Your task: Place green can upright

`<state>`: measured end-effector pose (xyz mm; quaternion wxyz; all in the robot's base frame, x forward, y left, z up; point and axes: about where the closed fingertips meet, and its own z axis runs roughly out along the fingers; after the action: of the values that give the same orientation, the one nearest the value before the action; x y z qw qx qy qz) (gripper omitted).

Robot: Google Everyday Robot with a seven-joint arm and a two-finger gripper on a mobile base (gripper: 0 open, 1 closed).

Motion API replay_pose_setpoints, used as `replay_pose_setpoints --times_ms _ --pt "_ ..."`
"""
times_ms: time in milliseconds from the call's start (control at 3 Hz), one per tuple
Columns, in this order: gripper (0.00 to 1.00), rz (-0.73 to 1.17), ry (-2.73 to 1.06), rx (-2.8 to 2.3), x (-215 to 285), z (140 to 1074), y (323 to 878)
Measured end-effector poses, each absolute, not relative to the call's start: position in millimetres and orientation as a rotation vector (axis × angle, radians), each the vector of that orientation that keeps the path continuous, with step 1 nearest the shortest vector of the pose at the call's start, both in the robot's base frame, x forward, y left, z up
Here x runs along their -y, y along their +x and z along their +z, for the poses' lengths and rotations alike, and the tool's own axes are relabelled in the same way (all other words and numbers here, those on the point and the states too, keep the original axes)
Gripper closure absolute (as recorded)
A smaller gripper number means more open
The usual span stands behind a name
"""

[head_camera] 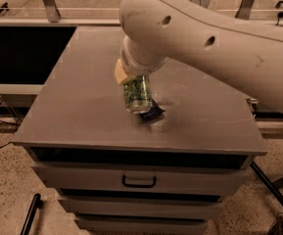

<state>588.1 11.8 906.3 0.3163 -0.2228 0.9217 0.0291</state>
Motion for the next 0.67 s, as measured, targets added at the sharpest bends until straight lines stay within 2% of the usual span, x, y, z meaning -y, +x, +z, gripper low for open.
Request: replay_pose_setpoints --times_ms 333,667 --pt "1.0 0.072 -0.605 -2.38 -8 913 587" --pt "1.0 0.063 -0.626 -2.267 23 930 576"
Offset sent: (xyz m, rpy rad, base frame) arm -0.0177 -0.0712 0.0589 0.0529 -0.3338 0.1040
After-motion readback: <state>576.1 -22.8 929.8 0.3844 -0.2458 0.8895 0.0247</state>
